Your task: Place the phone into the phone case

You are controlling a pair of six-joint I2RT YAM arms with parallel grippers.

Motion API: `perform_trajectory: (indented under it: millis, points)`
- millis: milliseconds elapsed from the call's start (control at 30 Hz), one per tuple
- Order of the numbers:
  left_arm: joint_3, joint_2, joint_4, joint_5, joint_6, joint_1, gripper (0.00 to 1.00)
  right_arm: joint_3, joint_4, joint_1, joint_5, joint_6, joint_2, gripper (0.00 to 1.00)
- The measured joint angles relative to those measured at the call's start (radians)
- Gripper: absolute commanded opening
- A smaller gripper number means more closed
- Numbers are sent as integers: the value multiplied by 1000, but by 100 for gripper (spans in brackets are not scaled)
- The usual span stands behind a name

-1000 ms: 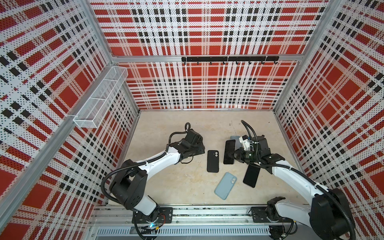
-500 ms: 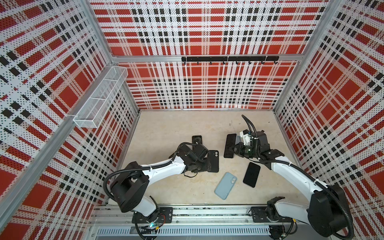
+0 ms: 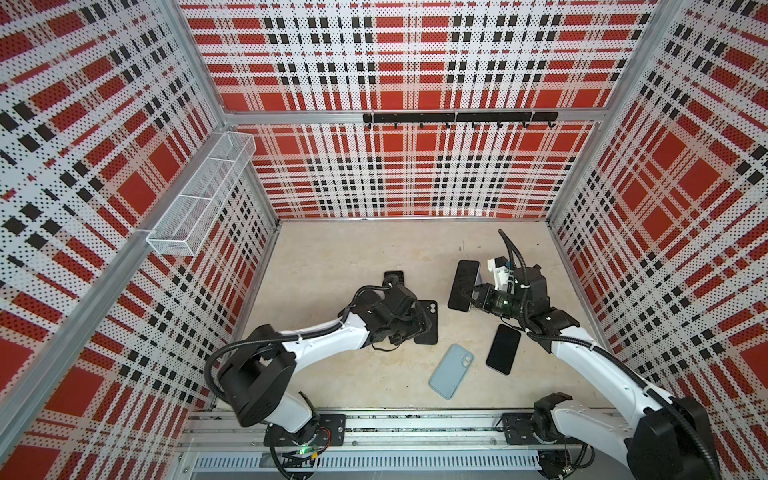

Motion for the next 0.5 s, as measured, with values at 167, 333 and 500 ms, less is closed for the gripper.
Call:
perform_trajectory:
  millis: [167,333,500]
  points:
    - [-60,-89,297,25,-30,14,91,-83,193,0,23,115,-91,0]
    - [-120,-59,610,74,-86,37,88,-146,398,0,43,246,-100,0]
    - [-150,68,963,103,-175,43,79,-209,599,14,79,358,-71,0]
